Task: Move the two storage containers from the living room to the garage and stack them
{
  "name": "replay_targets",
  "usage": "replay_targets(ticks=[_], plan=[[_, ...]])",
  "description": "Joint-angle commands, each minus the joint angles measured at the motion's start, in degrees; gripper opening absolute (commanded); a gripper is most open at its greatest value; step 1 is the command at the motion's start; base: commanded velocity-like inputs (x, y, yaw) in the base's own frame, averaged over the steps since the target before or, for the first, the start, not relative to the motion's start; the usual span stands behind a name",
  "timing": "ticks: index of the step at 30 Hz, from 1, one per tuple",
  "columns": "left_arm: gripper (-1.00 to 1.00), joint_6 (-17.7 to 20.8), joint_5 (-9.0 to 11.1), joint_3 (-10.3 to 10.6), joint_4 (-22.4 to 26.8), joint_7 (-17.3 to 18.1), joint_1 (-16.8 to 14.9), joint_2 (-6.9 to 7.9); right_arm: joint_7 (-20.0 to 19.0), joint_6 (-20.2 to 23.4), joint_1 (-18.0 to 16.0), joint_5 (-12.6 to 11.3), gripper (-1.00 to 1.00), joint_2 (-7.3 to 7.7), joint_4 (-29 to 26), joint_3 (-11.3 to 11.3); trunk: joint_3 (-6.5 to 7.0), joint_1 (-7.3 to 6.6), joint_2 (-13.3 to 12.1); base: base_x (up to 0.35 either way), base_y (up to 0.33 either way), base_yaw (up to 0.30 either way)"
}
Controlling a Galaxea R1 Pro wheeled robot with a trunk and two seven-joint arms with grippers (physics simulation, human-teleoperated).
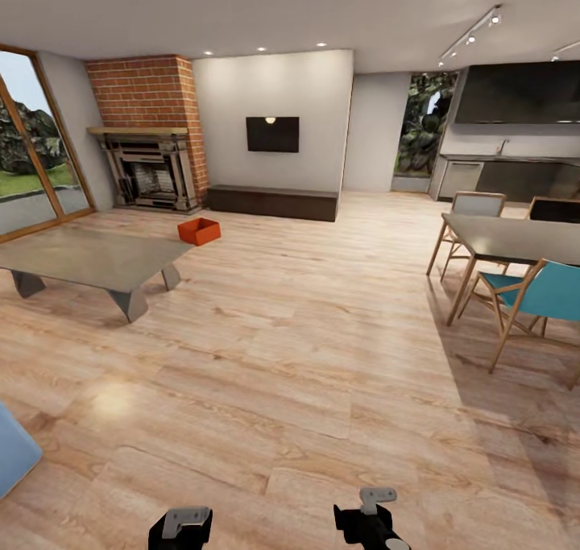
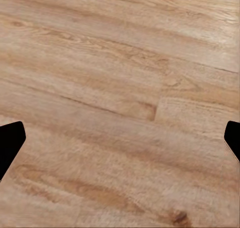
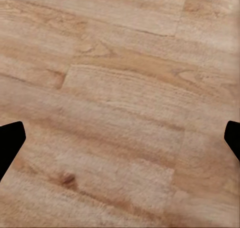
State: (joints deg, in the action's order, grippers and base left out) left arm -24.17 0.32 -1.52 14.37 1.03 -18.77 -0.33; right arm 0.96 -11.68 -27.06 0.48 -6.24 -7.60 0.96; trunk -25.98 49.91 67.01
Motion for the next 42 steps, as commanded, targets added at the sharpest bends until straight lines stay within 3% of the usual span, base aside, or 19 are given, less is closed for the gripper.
replay_targets(ticks=[1, 22, 42], plan=[[1.00, -0.2, 0.0, -0.2, 0.0, 0.1, 0.0, -0.02, 0.1, -0.2, 0.0, 0.0, 1.00, 0.00, 0.1, 0.1, -0.06, 0.03, 0.0, 0.346, -0.101, 0.000], [1.00, -0.2, 0.0, -0.2, 0.0, 0.1, 0.0, -0.02, 0.1, -0.2, 0.0, 0.0, 1.00, 0.00, 0.1, 0.1, -0.06, 0.03, 0.0, 0.346, -0.101, 0.005], [1.00, -0.2, 0.0, -0.2, 0.0, 0.1, 0.0, -0.02, 0.2, -0.2, 0.0, 0.0, 1.00, 0.00, 0.1, 0.1, -0.06, 0.03, 0.0, 0.346, -0.101, 0.100]])
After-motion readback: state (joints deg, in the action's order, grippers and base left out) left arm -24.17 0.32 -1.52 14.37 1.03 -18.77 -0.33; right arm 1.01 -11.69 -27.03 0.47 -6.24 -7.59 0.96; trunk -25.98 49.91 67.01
